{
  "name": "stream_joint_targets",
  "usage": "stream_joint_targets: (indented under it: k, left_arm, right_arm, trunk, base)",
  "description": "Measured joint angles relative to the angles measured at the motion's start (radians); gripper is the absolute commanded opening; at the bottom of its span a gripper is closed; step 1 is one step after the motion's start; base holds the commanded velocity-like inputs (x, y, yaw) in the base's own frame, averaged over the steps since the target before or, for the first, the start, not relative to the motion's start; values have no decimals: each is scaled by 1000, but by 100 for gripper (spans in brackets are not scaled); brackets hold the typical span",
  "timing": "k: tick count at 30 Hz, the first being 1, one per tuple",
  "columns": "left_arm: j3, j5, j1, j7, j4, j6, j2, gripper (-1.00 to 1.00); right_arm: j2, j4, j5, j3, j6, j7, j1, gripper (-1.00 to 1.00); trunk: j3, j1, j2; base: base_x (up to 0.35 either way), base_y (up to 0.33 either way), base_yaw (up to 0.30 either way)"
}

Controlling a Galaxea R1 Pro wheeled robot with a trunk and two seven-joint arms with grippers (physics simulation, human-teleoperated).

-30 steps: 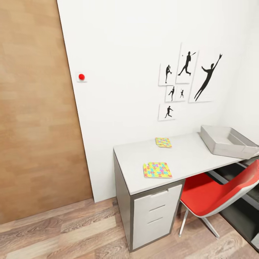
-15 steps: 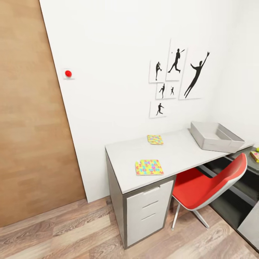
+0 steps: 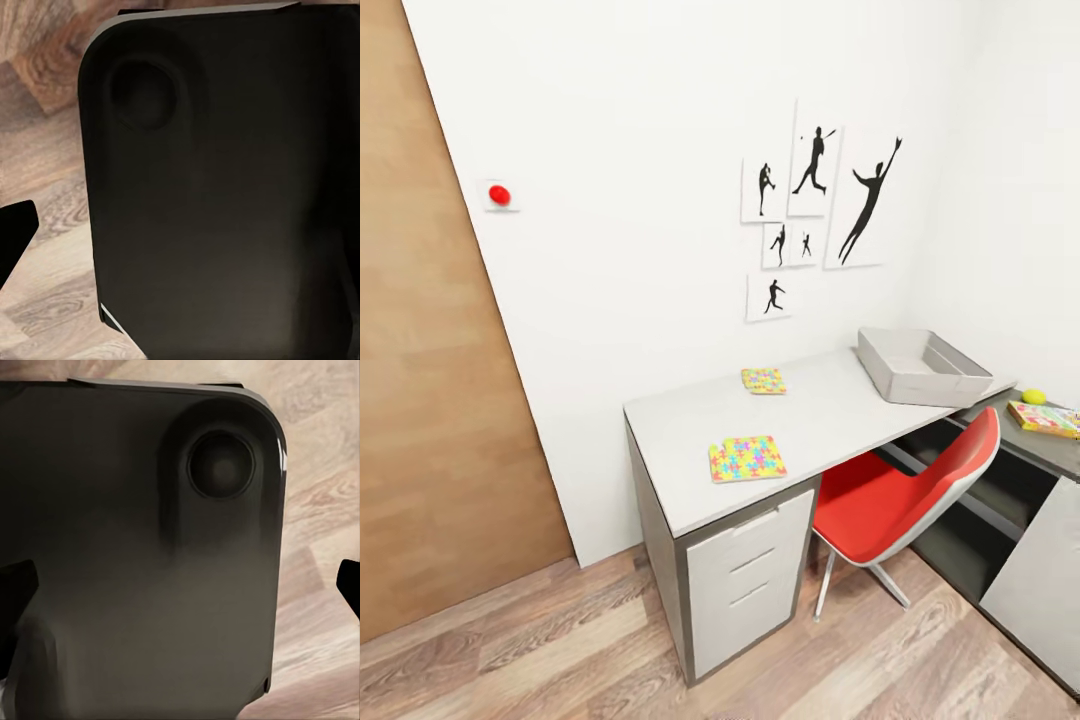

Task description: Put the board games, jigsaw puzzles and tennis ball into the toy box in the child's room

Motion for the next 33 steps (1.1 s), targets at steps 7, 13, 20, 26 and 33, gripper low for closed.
stream_joint_targets:
  k: [7, 13, 20, 26, 33]
  left_arm:
    - [-1, -1, 0, 0, 0, 0, 0, 100]
    - [-1, -4, 0, 0, 0, 0, 1, 100]
    - [-2, -4, 0, 0, 0, 0, 1, 100]
    - [-2, -4, 0, 0, 0, 0, 1, 100]
    - [-2, -4, 0, 0, 0, 0, 1, 100]
  right_arm:
    - [0, 0, -1, 0, 0, -1, 0, 100]
    - [1, 1, -1, 0, -1, -2, 0, 100]
    - [1, 0, -1, 0, -1, -3, 0, 100]
    - [1, 1, -1, 0, -2, -3, 0, 100]
    - [1, 0, -1, 1, -2, -3, 0, 100]
  trunk:
    - [-9, 0, 0]
    - [-16, 0, 0]
    - [-25, 0, 0]
    - [-32, 0, 0]
    - [-40, 0, 0]
  base:
    - [0, 0, -203]
    - [0, 0, -203]
    - [0, 0, -203]
    - [0, 0, -203]
    - [0, 0, -204]
